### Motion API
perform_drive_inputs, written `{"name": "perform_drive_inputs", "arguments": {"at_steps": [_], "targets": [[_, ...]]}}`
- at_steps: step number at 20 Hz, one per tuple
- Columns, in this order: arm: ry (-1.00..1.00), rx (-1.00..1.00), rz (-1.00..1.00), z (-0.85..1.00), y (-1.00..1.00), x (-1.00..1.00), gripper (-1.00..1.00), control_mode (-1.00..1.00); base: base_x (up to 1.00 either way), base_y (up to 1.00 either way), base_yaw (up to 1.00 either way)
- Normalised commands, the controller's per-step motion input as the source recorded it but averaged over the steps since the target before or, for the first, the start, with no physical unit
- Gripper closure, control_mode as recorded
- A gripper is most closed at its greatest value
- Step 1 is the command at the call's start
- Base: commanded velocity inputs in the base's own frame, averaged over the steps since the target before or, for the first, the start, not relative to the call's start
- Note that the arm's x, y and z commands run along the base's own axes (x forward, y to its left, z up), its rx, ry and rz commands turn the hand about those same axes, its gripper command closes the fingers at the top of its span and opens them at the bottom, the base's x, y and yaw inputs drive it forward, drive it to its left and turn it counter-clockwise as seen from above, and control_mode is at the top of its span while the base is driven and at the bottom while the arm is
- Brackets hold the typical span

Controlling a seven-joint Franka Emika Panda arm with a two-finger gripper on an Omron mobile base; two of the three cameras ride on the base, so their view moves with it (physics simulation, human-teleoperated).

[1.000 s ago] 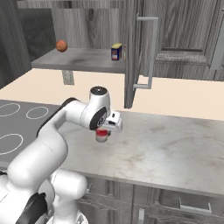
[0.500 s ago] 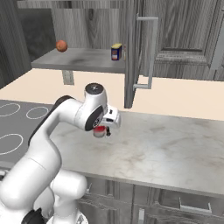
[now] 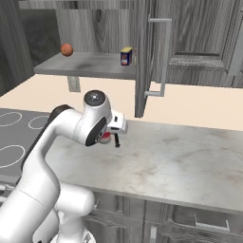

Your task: Pick the cans from the counter and place them in their designated side in the cabinet.

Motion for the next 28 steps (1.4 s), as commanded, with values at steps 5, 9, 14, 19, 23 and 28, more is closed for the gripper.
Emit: {"name": "perform_drive_inputs", "arguments": {"at_steps": [5,9,14,19,23,28], "targets": [[-0.15,0.00,0.01,0.37,0.02,-0.12,1.00,-1.00,0.00,0.00,0.00],[-0.14,0.00,0.00,0.35,0.11,-0.05,1.00,-1.00,0.00,0.00,0.00],[-0.13,0.00,0.00,0.32,0.18,-0.06,1.00,-1.00,0.00,0.00,0.00],[-0.13,0.00,0.00,0.27,0.13,-0.05,1.00,-1.00,0.00,0.00,0.00],[-0.11,0.00,0.00,0.27,0.04,-0.13,1.00,-1.00,0.00,0.00,0.00],[-0.01,0.00,0.00,0.26,0.00,-0.13,1.00,-1.00,0.00,0.00,0.00]]}}
